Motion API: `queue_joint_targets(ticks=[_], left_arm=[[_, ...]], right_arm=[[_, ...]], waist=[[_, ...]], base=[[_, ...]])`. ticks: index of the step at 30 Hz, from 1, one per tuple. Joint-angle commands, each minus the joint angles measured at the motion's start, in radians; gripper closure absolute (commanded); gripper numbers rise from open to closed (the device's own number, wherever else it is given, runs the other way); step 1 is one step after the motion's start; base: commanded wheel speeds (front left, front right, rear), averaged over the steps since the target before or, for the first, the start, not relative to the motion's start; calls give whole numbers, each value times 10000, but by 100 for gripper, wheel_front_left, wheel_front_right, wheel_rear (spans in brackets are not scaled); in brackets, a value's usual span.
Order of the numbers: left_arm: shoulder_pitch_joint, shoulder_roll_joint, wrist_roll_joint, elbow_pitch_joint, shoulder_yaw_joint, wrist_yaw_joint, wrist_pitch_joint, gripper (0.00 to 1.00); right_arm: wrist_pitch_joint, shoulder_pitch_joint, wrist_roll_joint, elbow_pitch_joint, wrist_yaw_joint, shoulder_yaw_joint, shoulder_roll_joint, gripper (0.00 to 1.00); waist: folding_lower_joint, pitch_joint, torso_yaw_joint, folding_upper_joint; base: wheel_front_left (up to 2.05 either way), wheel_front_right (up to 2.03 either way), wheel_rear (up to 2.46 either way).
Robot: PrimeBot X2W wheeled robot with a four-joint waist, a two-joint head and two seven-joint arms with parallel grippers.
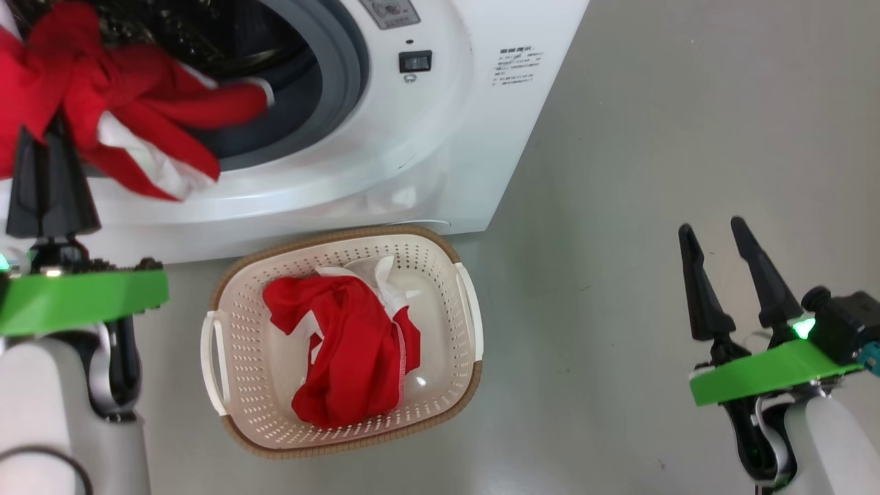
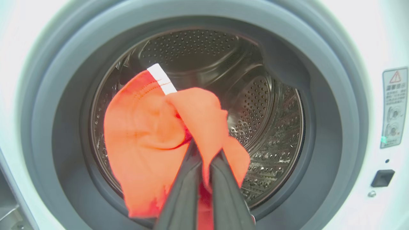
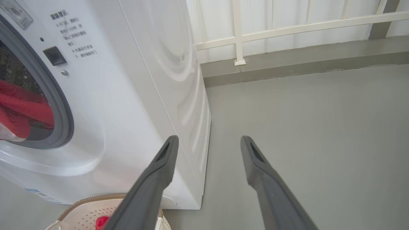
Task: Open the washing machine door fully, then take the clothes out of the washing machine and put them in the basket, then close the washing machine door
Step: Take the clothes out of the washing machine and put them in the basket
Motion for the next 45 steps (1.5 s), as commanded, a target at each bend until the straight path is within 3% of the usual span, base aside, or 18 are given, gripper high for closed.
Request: queue_joint_targets(ticks=[1,9,14,26,45], left_arm=[[299,203,52,-565,239,-77,-76,100],[923,150,-113,-2291,-59,6,-76,100],[1413,147,-394,-2246,-493,278,-76,100],[2186,146,-819,378,-1420,346,-76,100],[1014,145,-1437,4668,-2472,96,-76,100]], right_arm=[[-65,299,-83,-233,63,219,-92,0],[-65,369,-89,-250,63,209,-128,0],[-65,381,-79,-241,63,251,-130,0],[-65,296,-53,-286,63,312,-90,0],[-65,-184,-44,-477,63,301,-9,0]], waist=[[0,-25,-3,0],[0,-81,41,0],[0,-100,23,0],[0,193,-33,0],[0,1443,-185,0]], base=[[0,0,0],[0,0,0],[0,0,0],[0,0,0],[0,0,0]])
